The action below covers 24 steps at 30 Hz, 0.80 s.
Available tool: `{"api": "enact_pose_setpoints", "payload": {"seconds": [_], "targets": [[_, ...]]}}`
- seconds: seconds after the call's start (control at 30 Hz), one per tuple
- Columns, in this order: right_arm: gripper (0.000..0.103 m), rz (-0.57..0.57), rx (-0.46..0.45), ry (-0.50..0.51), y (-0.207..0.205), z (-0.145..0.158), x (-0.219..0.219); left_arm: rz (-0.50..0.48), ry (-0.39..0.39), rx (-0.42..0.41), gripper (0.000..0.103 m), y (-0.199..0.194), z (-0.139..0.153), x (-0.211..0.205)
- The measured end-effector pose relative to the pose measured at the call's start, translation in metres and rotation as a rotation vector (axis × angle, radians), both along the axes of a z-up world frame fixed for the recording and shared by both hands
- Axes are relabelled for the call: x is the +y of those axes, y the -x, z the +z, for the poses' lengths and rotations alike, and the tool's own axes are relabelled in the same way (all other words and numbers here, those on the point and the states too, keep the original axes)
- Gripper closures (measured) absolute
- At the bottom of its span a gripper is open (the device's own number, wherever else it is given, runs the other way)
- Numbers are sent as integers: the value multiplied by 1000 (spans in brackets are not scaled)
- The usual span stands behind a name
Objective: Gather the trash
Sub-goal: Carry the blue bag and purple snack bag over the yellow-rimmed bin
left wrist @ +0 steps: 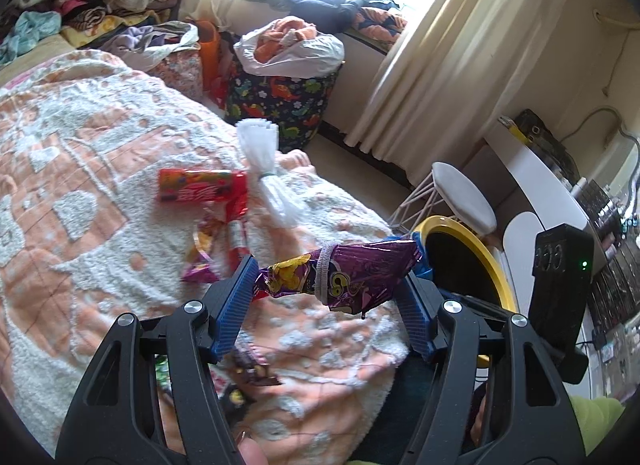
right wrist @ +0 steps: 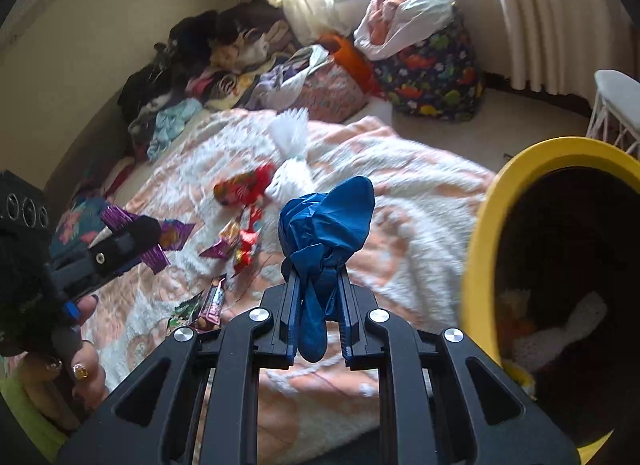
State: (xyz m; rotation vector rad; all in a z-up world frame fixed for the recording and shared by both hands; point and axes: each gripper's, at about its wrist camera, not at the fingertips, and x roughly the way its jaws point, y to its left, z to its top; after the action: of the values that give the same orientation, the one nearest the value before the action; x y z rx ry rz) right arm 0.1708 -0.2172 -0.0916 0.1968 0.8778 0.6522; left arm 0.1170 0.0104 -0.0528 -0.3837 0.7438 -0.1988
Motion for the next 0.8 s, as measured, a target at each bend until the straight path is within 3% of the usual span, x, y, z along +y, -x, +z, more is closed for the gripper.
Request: {"api": "enact_pose_setpoints", "payload": {"seconds": [0.8], "targets": [[87, -196, -26, -49, 5, 10, -96, -151, -34, -21, 45, -22, 11, -78]]}}
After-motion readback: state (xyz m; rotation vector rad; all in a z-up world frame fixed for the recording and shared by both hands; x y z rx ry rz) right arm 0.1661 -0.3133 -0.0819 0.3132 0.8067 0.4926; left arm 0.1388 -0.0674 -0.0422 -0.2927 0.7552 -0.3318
